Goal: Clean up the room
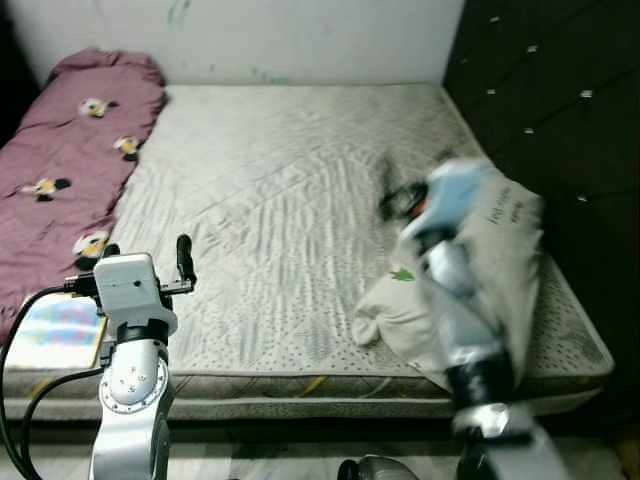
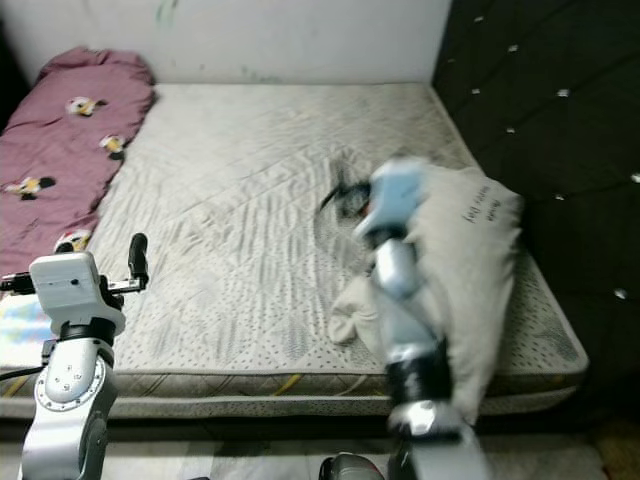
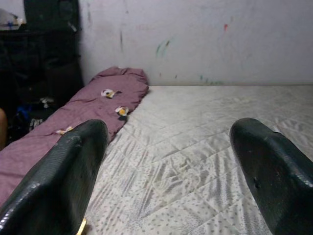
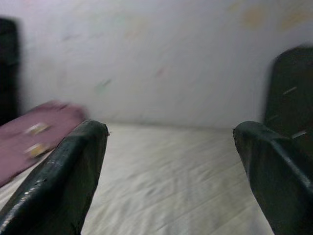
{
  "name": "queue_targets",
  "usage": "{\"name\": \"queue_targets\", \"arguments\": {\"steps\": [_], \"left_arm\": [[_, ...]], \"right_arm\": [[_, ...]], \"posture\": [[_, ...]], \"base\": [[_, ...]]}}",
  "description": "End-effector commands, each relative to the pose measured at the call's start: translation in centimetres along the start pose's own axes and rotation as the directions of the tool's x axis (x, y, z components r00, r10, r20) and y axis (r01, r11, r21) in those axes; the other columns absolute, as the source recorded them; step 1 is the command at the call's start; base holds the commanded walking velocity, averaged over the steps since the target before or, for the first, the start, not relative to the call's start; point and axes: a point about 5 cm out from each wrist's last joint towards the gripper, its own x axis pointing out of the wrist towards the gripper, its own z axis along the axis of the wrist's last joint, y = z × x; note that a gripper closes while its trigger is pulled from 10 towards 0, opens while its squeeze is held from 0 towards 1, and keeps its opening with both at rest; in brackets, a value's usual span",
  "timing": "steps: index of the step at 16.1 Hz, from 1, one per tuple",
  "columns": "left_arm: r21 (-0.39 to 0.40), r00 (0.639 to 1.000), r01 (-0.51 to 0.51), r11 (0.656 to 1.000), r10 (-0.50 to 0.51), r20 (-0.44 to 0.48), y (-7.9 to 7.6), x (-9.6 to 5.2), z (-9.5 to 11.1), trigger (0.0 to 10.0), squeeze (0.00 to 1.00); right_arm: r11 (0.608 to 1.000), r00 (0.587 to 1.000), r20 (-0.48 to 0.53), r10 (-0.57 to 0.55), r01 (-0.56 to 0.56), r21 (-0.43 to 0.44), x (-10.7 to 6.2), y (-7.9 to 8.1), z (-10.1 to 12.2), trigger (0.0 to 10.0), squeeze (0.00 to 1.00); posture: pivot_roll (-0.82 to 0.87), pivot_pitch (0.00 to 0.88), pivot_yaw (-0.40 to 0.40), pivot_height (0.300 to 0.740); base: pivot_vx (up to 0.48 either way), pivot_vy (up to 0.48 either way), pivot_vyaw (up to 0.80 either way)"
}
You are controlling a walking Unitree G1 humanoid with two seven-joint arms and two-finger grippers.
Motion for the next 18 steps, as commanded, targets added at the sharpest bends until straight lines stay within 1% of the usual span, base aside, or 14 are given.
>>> {"name": "queue_targets", "arguments": {"steps": [1, 2, 4, 6, 7, 8, 9, 10, 12, 13, 14, 16, 17, 18], "left_arm": [[-0.003, 1.000, 0.000, 1.000, 0.000, 0.016, -0.2, 0.0, 0.2, 10.0, 0.00], [-0.004, 1.000, 0.004, 1.000, -0.004, 0.016, -0.4, -0.1, 0.3, 10.0, 0.00], [0.000, 1.000, 0.006, 1.000, -0.006, 0.007, -0.3, -0.4, 0.1, 10.0, 0.00], [0.001, 1.000, 0.007, 1.000, -0.007, -0.004, -0.1, -0.7, -0.1, 10.0, 0.00], [0.001, 1.000, 0.006, 1.000, -0.006, -0.007, -0.1, -0.8, -0.1, 10.0, 0.00], [-0.004, 1.000, 0.006, 1.000, -0.006, -0.016, -0.1, -1.0, -0.3, 10.0, 0.00], [-0.008, 1.000, 0.006, 1.000, -0.006, -0.022, -0.1, -1.1, -0.5, 10.0, 0.00], [-0.015, 1.000, 0.014, 1.000, -0.014, -0.024, -0.3, -1.1, -0.5, 10.0, 0.00], [-0.024, 0.999, 0.037, 0.999, -0.037, -0.022, -0.8, -0.8, -0.4, 10.0, 0.00], [-0.023, 0.999, 0.039, 0.999, -0.040, -0.021, -0.8, -0.8, -0.4, 10.0, 0.00], [-0.023, 0.999, 0.040, 0.999, -0.040, -0.023, -0.8, -0.7, -0.5, 10.0, 0.00], [-0.022, 0.999, 0.044, 0.999, -0.044, -0.014, -0.8, -0.4, -0.3, 10.0, 0.00], [-0.025, 0.999, 0.043, 0.999, -0.044, -0.008, -0.8, -0.1, -0.2, 10.0, 0.00], [-0.025, 0.999, 0.046, 0.999, -0.046, -0.001, -0.9, 0.7, -0.2, 10.0, 0.00]], "right_arm": [[1.000, 1.000, 0.008, 0.025, -0.025, 0.006, -0.1, 0.4, 0.9, 10.0, 0.00], [0.998, 0.999, -0.030, 0.040, -0.042, -0.055, -1.1, 0.0, 0.2, 10.0, 0.00], [0.999, 0.992, -0.126, 0.024, -0.026, -0.019, -3.4, -1.3, -1.5, 10.0, 0.00], [0.997, 0.985, -0.172, -0.028, 0.015, -0.078, -5.7, -3.1, -2.6, 10.0, 0.00], [0.996, 0.981, -0.189, -0.047, 0.032, -0.084, -6.3, -3.7, -2.7, 10.0, 0.00], [0.990, 0.975, -0.202, -0.095, 0.073, -0.117, -7.0, -4.8, -2.7, 10.0, 0.00], [0.987, 0.968, -0.217, -0.124, 0.097, -0.128, -7.4, -5.3, -2.6, 10.0, 0.00], [0.988, 0.966, -0.227, -0.123, 0.097, -0.121, -7.6, -5.4, -2.5, 10.0, 0.00], [0.989, 0.965, -0.235, -0.114, 0.089, -0.117, -7.5, -5.2, -2.5, 10.0, 0.00], [0.990, 0.962, -0.243, -0.125, 0.104, -0.099, -7.1, -5.1, -2.5, 10.0, 0.00], [0.989, 0.967, -0.223, -0.120, 0.098, -0.107, -5.9, -4.9, -2.1, 10.0, 0.00], [0.992, 0.977, -0.184, -0.106, 0.092, -0.080, -3.2, -4.3, -1.1, 10.0, 0.00], [0.994, 0.980, -0.171, -0.098, 0.086, -0.072, -2.3, -3.9, -0.8, 10.0, 0.00], [0.994, 0.982, -0.165, -0.094, 0.085, -0.063, -1.4, -3.4, -0.6, 10.0, 0.00]], "posture": [[-0.02, 0.000, -0.009, 0.740], [-0.02, 0.000, -0.012, 0.740], [-0.02, 0.000, -0.018, 0.740], [-0.01, 0.000, -0.025, 0.740], [-0.01, 0.000, -0.026, 0.740], [-0.02, 0.000, -0.026, 0.740], [-0.03, 0.000, -0.025, 0.740], [-0.03, 0.000, -0.023, 0.740], [-0.03, 0.000, -0.019, 0.740], [-0.03, 0.000, -0.019, 0.740], [-0.04, 0.000, -0.005, 0.740], [-0.04, 0.000, 0.014, 0.740], [-0.04, 0.000, 0.025, 0.740], [-0.04, 0.000, 0.031, 0.740]], "base": [[0.000, 0.000, 0.00], [0.000, 0.000, 0.00], [0.000, 0.000, 0.00], [0.000, 0.000, 0.00], [0.000, 0.000, 0.00], [0.000, 0.000, 0.00], [0.000, 0.000, 0.00], [0.000, 0.000, 0.00], [0.000, 0.000, 0.00], [0.000, 0.000, 0.00], [0.000, 0.000, 0.00], [0.000, 0.000, 0.00], [0.000, 0.000, 0.00], [0.000, 0.000, 0.00]]}}
